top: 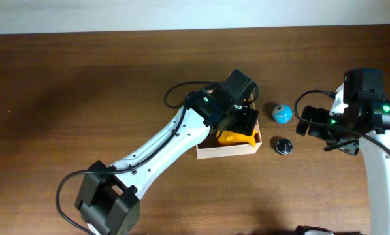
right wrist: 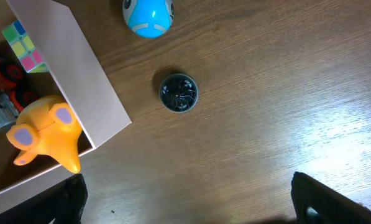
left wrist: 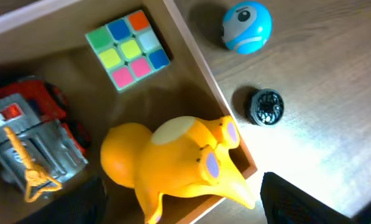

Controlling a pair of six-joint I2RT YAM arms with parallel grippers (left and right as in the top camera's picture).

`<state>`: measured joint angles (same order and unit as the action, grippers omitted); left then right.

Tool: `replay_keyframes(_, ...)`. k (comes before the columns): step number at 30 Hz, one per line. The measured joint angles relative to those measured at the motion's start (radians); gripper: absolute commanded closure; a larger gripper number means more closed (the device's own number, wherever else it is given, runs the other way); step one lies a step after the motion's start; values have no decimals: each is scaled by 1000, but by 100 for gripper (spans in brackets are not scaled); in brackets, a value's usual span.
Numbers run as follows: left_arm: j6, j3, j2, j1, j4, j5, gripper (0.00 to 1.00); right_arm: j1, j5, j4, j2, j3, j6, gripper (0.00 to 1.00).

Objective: Pack container
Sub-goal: 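Push the yellow plush toy down into the box with the left gripper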

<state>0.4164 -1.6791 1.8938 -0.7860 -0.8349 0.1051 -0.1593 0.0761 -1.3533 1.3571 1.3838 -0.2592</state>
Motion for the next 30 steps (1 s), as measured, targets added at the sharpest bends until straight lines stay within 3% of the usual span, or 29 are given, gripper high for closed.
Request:
replay_keyframes(3,4,8,0,0,4,21,24,0,0,0,0,0,0,1)
replay_keyframes(6,6,27,0,0,13,30,37,0,0,0,0,0,0,1)
replay_keyframes(20,14,69,19,-20,58,53,38,0,0,0,0,0,0,1)
replay_keyframes(21,14,69,26,-21,61,55,41,0,0,-1,0,0,0,1)
replay_keyframes(26,9,72,78,-21,66,63,83,0,0,-1,0,0,0,1)
replay_keyframes(30,-13,73,83,-23,69,32,95,0,0,-1,0,0,0,1)
